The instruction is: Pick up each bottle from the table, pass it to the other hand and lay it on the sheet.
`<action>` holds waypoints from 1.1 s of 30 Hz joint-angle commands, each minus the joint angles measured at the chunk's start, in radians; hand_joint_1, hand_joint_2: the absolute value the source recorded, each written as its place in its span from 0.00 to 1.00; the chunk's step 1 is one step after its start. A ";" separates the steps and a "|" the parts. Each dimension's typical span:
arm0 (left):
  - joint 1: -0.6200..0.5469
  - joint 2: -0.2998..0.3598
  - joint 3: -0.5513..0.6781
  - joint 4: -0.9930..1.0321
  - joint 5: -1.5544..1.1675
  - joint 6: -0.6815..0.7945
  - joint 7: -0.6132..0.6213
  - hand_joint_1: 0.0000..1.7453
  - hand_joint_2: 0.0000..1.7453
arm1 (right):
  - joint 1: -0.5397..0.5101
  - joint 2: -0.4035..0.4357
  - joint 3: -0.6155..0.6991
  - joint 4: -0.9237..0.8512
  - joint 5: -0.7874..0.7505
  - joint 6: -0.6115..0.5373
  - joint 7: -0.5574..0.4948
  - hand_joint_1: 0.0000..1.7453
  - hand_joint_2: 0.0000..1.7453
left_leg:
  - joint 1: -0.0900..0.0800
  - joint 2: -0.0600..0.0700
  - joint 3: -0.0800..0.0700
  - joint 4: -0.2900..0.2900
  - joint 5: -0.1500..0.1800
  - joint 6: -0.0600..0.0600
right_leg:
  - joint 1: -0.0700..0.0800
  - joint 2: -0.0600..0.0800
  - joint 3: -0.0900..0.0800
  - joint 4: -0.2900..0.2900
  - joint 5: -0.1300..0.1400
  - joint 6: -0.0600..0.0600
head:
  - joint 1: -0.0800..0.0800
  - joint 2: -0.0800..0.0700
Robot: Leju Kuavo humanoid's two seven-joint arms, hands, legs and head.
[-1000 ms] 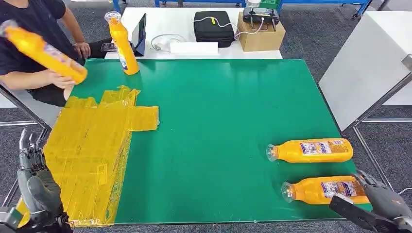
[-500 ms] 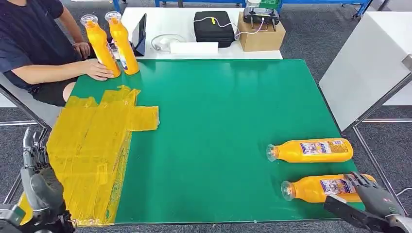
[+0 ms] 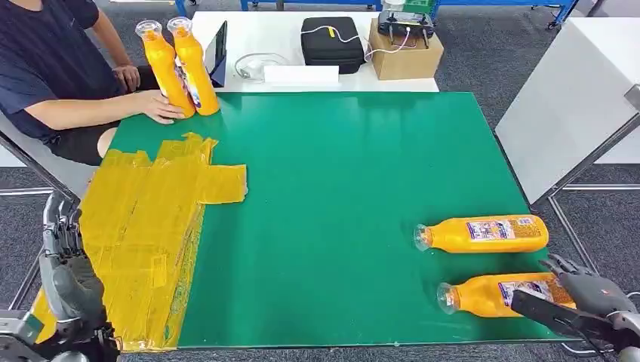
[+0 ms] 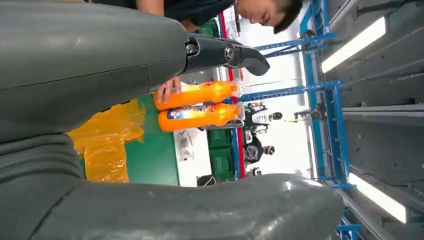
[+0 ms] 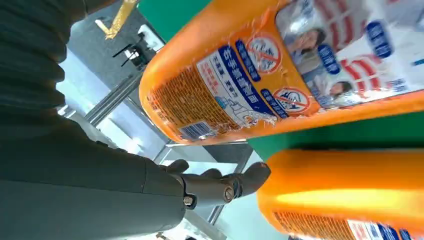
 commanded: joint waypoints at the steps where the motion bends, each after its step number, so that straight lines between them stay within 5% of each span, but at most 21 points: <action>1: -0.032 0.041 -0.030 0.073 0.009 0.001 0.006 0.00 0.00 | -0.079 -0.004 0.111 0.106 -0.006 0.016 -0.001 0.00 1.00 | 0.000 0.002 0.004 -0.002 0.000 0.000 | 0.001 0.000 0.004 -0.003 0.000 -0.002 | 0.000 0.000; 20: -0.053 0.058 -0.052 0.100 0.031 0.008 0.009 0.00 0.00 | -0.049 -0.040 0.193 0.136 -0.042 0.032 0.010 0.00 1.00 | 0.001 -0.001 0.004 -0.002 0.000 0.000 | 0.001 -0.002 0.004 -0.003 0.000 -0.002 | 0.000 0.000; 28: -0.077 0.068 -0.085 0.126 0.042 0.019 0.015 0.00 0.00 | -0.127 0.049 0.335 0.296 0.012 -0.022 0.004 0.00 1.00 | 0.003 0.000 0.005 -0.003 0.000 -0.001 | 0.003 -0.001 0.006 -0.005 0.001 -0.002 | 0.000 0.000; 29: -0.080 0.069 -0.088 0.132 0.043 0.019 0.015 0.00 0.00 | -0.134 0.050 0.345 0.307 0.013 -0.021 0.001 0.15 1.00 | 0.002 0.001 0.004 -0.002 0.000 -0.001 | 0.003 0.000 0.005 -0.004 0.001 -0.002 | 0.000 0.000; 30: -0.086 0.074 -0.095 0.141 0.044 0.022 0.015 0.00 0.00 | -0.138 0.040 0.362 0.314 0.001 -0.023 -0.012 0.75 1.00 | 0.002 0.001 0.006 -0.004 0.000 -0.001 | 0.003 -0.001 0.006 -0.005 0.001 -0.003 | 0.000 0.000; 33: -0.086 0.080 -0.100 0.143 0.048 0.030 0.013 0.00 0.00 | -0.146 0.045 0.368 0.325 -0.028 -0.029 -0.011 1.00 1.00 | 0.003 0.001 0.008 -0.003 0.001 -0.001 | 0.003 0.000 0.008 -0.005 0.001 -0.003 | 0.000 0.000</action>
